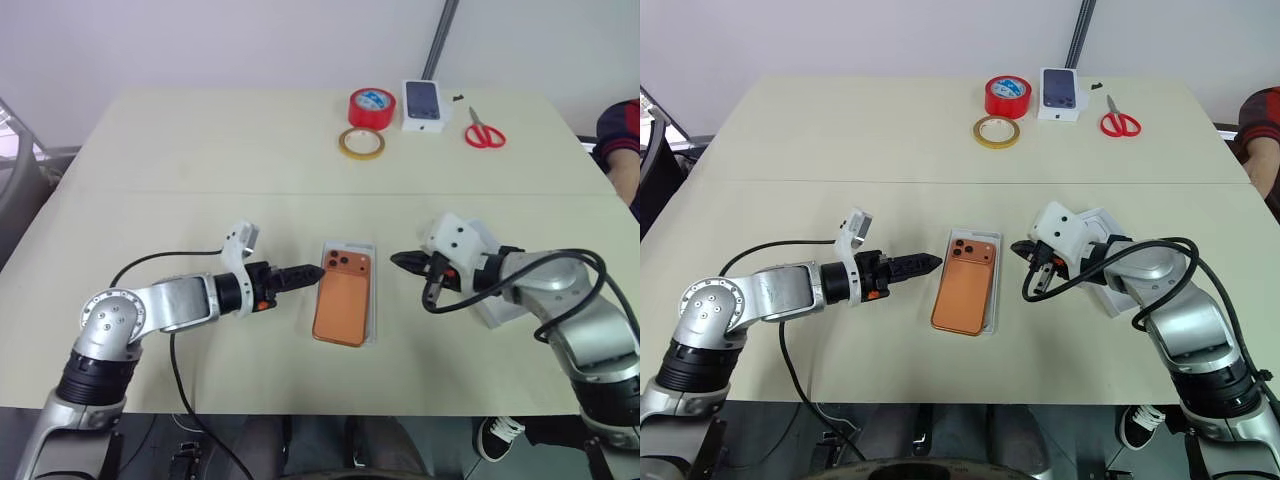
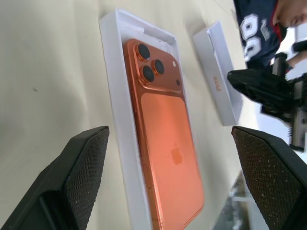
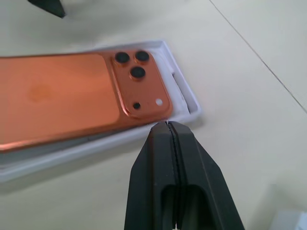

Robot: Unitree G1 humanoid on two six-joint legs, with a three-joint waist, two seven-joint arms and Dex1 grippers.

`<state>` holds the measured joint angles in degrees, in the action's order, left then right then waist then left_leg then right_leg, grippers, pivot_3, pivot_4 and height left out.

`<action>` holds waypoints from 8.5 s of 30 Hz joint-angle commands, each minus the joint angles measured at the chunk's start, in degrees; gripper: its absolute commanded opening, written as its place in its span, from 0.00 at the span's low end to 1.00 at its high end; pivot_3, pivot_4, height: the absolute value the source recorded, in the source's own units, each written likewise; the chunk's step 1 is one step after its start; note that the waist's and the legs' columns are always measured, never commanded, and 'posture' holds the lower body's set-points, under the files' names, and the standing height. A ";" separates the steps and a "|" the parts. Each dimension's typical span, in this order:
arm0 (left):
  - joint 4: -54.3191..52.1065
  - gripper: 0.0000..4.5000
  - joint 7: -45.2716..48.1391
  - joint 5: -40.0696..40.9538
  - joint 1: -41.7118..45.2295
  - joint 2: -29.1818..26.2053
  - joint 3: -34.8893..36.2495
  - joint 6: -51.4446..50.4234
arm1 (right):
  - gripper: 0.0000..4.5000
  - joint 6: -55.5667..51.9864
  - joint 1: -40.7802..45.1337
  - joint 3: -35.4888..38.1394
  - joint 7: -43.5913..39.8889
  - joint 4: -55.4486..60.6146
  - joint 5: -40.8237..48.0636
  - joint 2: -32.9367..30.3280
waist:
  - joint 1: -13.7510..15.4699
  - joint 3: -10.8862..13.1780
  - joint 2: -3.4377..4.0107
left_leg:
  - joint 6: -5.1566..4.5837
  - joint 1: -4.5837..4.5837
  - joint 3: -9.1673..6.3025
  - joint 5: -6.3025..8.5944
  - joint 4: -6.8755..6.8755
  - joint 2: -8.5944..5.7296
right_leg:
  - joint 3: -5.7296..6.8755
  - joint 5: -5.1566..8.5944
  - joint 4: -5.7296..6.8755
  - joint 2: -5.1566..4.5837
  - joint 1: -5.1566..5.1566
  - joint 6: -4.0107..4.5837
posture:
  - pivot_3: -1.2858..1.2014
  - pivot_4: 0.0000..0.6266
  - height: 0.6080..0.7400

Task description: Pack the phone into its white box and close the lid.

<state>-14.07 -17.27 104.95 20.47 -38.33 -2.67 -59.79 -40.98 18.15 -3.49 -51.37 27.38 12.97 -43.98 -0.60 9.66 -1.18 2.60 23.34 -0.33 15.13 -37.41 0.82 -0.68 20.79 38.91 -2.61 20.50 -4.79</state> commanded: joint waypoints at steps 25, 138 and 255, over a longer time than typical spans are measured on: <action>-14.18 0.95 75.33 -66.66 -14.39 -22.01 1.92 30.73 | 0.00 -19.71 2.71 -19.30 6.88 13.84 12.93 2.68 | -0.19 0.20 0.24 | -0.44 0.03 0.03 0.25 0.31 0.05 | 0.03 0.00 -0.31 -0.15 0.06 0.11 | 0.52 0.24 1.00; -0.58 0.00 79.35 -86.07 4.74 11.88 -12.48 40.01 | 0.36 -31.75 1.40 8.00 13.47 -10.84 7.35 -8.60 | 1.16 0.14 0.44 | -0.87 0.17 0.04 0.49 -0.66 0.02 | -0.01 0.00 0.14 0.01 -0.11 -0.03 | 0.52 0.24 1.00; 10.96 0.00 76.85 -98.29 15.85 29.27 -29.01 32.39 | 0.01 -23.60 -20.88 17.70 22.29 12.44 25.55 -21.57 | 1.38 0.18 0.50 | -0.95 0.26 0.07 0.54 -0.72 0.03 | -0.07 -0.01 0.11 0.08 -0.10 -0.07 | 0.52 0.24 1.00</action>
<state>-0.81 59.59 5.71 36.21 -10.39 -30.61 -27.59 -64.44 -2.41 12.97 -27.88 36.73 38.32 -66.19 0.78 9.84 -0.68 1.65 23.59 -0.27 15.67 -38.13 0.85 -0.75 20.79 39.03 -2.53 20.40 -4.86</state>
